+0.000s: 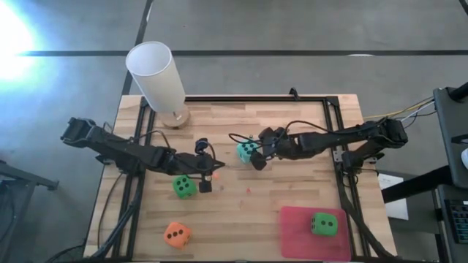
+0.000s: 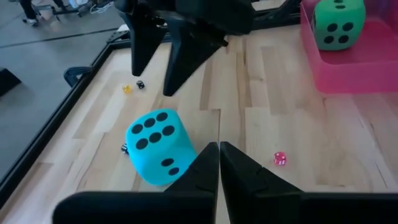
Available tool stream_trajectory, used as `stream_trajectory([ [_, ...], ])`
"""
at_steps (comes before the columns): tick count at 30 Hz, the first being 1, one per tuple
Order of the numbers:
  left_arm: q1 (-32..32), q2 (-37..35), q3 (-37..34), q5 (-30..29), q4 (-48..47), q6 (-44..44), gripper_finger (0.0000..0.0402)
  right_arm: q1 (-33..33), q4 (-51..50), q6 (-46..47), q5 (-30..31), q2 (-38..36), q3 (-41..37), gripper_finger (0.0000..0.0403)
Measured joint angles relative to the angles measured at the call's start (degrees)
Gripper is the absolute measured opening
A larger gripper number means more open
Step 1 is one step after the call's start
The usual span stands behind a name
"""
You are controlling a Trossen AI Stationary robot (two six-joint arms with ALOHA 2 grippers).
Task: Pick & Place Dice
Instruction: Put the large blue die into the bin
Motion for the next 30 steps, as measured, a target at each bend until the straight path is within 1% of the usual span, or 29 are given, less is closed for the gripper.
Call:
stream_trajectory([
  [6, 0.0, 0.0, 0.0, 0.0, -0.1, 0.0, 0.0019, 0.1, 0.2, 0.0, -0.2, 0.0, 0.0, 0.04],
  [12, 0.0, 0.0, 0.0, 0.0, -0.1, 0.0, 0.0019, 0.1, 0.2, 0.0, -4.4, 0.0, 0.0, 0.04],
  [25, 0.0, 0.0, 0.0, 0.0, -0.1, 0.0, 0.0019, 0.1, 0.3, 0.0, -4.5, 0.0, 0.0, 0.04],
  [30, 0.0, 0.0, 0.0, 0.0, -0.1, 0.0, 0.0019, 0.1, 0.2, 2.8, -4.6, 0.0, 0.0, 0.04],
])
